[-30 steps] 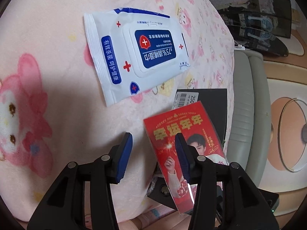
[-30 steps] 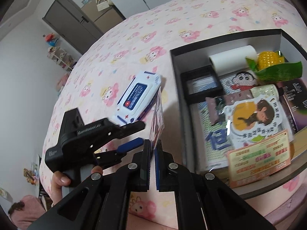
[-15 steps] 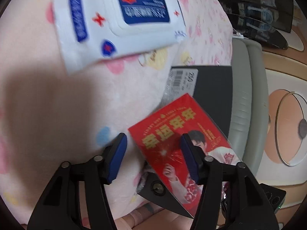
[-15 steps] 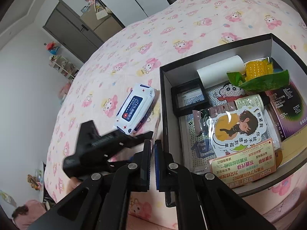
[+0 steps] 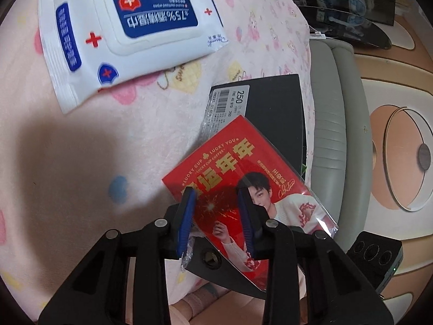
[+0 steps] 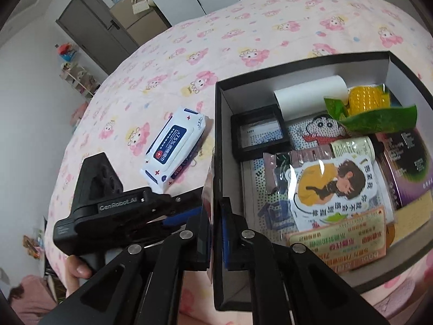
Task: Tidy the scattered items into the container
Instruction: 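Carry the red card into the black box and open the left gripper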
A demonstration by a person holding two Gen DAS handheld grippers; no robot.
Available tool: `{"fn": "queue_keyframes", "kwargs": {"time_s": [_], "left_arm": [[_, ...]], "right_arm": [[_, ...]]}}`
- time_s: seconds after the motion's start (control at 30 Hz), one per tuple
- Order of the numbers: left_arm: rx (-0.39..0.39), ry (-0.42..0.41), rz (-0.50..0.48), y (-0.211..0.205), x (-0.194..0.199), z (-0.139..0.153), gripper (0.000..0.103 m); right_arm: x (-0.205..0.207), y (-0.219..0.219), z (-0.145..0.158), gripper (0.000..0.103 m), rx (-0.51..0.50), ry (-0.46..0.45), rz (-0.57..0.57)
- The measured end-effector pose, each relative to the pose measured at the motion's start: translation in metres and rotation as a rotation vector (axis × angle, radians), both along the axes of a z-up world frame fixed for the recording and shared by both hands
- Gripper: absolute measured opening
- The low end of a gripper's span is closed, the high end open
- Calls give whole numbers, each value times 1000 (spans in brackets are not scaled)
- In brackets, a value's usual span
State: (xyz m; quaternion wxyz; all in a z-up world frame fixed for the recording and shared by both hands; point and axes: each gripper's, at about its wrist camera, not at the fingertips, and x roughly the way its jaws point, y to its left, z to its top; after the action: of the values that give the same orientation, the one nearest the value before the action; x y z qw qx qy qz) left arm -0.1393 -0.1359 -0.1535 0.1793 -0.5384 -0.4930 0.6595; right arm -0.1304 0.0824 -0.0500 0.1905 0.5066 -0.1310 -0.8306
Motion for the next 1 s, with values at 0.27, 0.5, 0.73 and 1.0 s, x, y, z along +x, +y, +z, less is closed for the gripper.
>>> {"fn": "queue_keyframes", "kwargs": {"time_s": [0.27, 0.5, 0.73, 1.0], "left_arm": [[-43, 40, 19, -3, -2, 8, 49], [9, 68, 2, 5, -6, 8, 51], [45, 82, -7, 6, -7, 9, 51], [65, 86, -3, 5, -10, 11, 51]], "right_arm": [[5, 16, 20, 1, -24, 24, 59], [1, 32, 27, 1, -51, 4, 94], [2, 35, 25, 3, -69, -6, 102], [-7, 41, 23, 5, -80, -16, 77]]}}
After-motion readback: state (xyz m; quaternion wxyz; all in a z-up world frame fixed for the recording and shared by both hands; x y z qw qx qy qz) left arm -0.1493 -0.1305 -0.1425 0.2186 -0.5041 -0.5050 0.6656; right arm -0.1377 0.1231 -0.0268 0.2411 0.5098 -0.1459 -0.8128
